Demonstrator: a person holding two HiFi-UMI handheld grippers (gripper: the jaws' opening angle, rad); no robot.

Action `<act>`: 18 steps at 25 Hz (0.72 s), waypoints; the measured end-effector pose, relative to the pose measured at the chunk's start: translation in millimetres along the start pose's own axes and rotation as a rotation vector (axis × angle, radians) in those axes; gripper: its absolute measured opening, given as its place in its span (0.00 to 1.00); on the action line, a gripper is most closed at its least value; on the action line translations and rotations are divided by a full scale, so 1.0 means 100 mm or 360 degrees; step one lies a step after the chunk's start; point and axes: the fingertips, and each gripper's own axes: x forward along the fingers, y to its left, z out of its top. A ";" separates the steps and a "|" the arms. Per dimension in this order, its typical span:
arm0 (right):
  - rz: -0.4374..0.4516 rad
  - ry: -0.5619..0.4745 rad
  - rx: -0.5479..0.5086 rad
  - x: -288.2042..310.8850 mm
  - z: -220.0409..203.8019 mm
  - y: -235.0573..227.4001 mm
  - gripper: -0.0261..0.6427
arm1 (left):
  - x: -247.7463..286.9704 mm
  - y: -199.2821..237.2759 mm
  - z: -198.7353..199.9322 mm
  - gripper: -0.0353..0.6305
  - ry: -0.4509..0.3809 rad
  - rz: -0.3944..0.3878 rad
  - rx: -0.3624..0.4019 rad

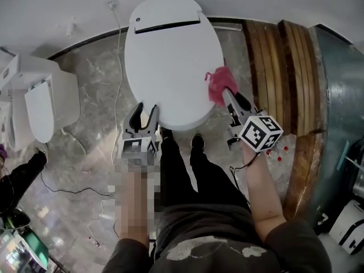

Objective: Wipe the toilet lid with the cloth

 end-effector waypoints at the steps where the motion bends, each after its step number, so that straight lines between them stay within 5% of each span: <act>1: 0.0001 0.0014 0.0006 0.00 -0.08 -0.03 0.11 | 0.00 0.01 -0.08 0.37 0.0009 0.0009 -0.0004; 18: -0.0037 0.0280 0.0085 0.27 -1.03 -0.64 0.11 | 0.29 0.15 -1.23 0.37 0.0264 0.0109 0.0029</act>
